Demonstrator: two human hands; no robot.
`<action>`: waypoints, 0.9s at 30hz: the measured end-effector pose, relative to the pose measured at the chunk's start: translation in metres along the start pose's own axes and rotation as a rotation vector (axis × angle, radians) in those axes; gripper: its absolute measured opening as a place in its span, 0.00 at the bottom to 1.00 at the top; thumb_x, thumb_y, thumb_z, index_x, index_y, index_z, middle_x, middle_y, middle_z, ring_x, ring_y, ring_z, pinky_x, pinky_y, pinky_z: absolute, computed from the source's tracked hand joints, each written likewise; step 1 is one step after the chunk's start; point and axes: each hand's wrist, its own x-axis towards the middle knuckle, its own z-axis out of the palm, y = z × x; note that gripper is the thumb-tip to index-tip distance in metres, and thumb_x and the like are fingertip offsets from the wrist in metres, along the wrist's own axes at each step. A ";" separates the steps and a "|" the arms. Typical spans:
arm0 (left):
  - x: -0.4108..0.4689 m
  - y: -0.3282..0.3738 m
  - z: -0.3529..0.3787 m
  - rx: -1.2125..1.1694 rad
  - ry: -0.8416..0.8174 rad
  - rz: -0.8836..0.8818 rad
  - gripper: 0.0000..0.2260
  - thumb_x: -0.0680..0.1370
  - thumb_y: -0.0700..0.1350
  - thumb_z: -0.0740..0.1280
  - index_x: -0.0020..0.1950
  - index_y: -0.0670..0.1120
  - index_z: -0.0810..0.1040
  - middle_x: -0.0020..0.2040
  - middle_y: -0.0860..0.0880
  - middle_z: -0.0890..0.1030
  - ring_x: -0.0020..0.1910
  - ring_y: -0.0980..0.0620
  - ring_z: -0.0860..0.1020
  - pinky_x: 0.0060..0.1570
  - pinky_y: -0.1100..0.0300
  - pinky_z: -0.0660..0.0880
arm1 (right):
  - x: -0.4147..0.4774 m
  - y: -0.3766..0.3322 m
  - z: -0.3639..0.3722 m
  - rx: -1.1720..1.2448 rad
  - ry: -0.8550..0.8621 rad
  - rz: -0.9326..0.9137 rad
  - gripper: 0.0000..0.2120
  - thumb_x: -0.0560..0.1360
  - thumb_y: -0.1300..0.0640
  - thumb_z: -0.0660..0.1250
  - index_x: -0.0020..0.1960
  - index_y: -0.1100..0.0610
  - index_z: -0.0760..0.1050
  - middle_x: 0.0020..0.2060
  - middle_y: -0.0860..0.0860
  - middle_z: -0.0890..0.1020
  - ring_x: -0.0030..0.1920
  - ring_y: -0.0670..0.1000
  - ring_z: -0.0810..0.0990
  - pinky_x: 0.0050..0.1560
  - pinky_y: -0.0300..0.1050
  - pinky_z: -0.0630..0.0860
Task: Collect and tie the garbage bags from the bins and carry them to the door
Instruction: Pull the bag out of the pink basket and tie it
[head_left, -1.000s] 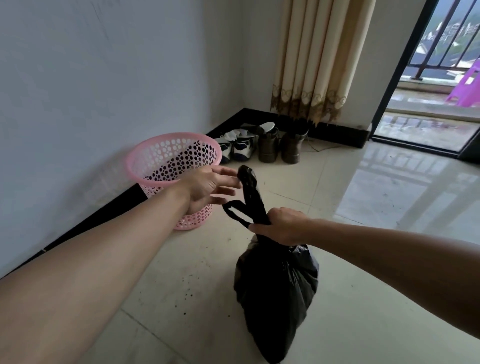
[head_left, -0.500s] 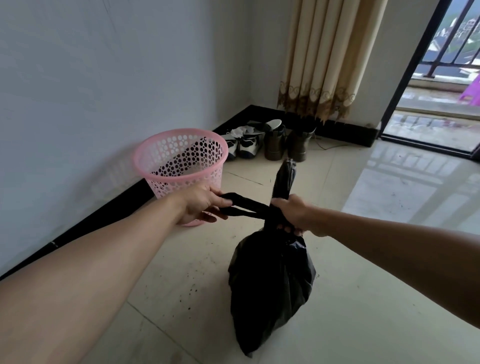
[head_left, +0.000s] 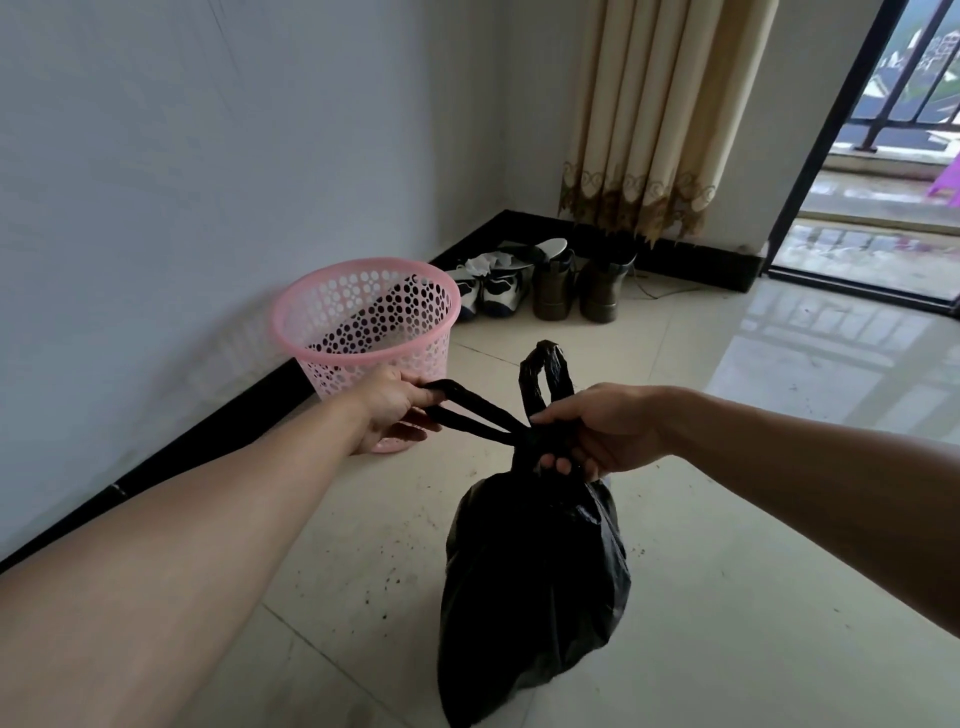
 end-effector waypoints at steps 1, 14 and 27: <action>0.000 -0.002 0.000 -0.012 0.012 -0.006 0.09 0.77 0.38 0.68 0.55 0.37 0.79 0.42 0.41 0.82 0.31 0.51 0.82 0.31 0.60 0.77 | 0.001 0.000 0.001 0.024 0.013 -0.008 0.13 0.82 0.53 0.57 0.48 0.61 0.75 0.33 0.52 0.80 0.29 0.46 0.76 0.26 0.35 0.66; -0.022 -0.016 0.033 0.434 -0.415 -0.077 0.33 0.68 0.39 0.77 0.70 0.54 0.71 0.58 0.54 0.80 0.60 0.52 0.76 0.59 0.57 0.70 | 0.001 0.001 0.005 0.248 0.006 -0.134 0.13 0.80 0.51 0.59 0.60 0.57 0.72 0.35 0.50 0.78 0.33 0.47 0.77 0.32 0.38 0.69; -0.015 -0.005 0.044 0.285 -0.138 0.225 0.05 0.73 0.40 0.72 0.39 0.50 0.81 0.36 0.50 0.82 0.38 0.52 0.80 0.40 0.62 0.75 | -0.014 -0.012 -0.005 0.167 0.053 -0.268 0.07 0.70 0.57 0.71 0.45 0.60 0.79 0.36 0.52 0.78 0.35 0.48 0.75 0.32 0.38 0.71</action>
